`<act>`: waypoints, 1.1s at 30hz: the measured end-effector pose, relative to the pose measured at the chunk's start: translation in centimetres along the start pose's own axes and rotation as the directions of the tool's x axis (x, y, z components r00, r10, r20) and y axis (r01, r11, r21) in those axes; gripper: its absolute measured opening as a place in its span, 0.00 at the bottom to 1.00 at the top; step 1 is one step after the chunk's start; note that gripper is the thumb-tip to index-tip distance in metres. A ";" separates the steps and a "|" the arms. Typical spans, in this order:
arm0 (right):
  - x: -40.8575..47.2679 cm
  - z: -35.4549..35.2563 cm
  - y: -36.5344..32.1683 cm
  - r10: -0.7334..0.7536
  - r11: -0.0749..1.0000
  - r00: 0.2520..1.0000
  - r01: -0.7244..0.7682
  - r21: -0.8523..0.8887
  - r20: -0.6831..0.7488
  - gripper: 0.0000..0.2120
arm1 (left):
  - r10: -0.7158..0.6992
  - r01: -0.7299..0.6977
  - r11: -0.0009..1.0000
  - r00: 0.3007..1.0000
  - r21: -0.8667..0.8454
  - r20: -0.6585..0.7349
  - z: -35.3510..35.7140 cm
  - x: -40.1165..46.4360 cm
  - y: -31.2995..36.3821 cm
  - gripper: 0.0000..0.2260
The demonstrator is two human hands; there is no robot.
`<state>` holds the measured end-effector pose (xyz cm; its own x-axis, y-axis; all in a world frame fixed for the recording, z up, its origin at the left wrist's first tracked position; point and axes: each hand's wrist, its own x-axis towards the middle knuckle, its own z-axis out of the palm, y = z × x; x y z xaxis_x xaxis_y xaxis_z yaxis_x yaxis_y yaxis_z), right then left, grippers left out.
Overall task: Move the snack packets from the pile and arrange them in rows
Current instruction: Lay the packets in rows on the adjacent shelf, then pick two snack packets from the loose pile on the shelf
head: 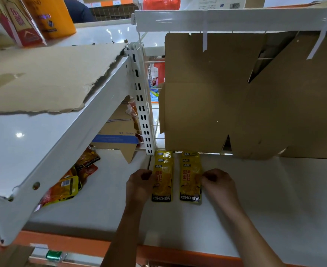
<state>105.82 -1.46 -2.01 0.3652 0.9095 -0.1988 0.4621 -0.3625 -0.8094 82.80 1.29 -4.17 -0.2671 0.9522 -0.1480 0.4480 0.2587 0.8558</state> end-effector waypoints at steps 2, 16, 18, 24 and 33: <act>-0.3 0.1 -0.1 -0.110 0.990 0.993 0.106 -0.090 -0.045 0.06 | 0.041 -0.041 0.999 0.999 0.032 -0.010 0.0 -0.5 0.1 0.11; -5.6 2.6 -3.7 -0.437 0.586 0.780 0.625 -0.516 0.449 0.27 | 0.197 -0.132 0.829 0.979 0.544 -0.062 -4.5 -6.6 -1.8 0.24; -6.5 3.1 -3.9 -0.435 0.535 0.735 0.676 -0.507 0.521 0.33 | 0.194 -0.104 0.813 0.976 0.572 -0.099 -5.3 -7.5 -2.8 0.28; -9.8 4.9 -5.2 -0.444 0.449 0.633 0.770 -0.453 0.635 0.37 | 0.022 0.067 0.768 0.991 0.637 -0.130 -8.5 -10.6 -4.8 0.33; -14.2 10.1 -7.9 -0.458 0.429 0.505 0.846 -0.316 0.731 0.37 | -0.013 0.186 0.756 0.963 0.627 -0.271 -14.6 -14.0 -8.1 0.41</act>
<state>88.80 -9.47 1.59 -0.6183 0.7745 -0.1336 0.7624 0.5499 -0.3410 70.46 -16.48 -1.79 -0.4938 0.8694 -0.0193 0.8242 0.4749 0.3083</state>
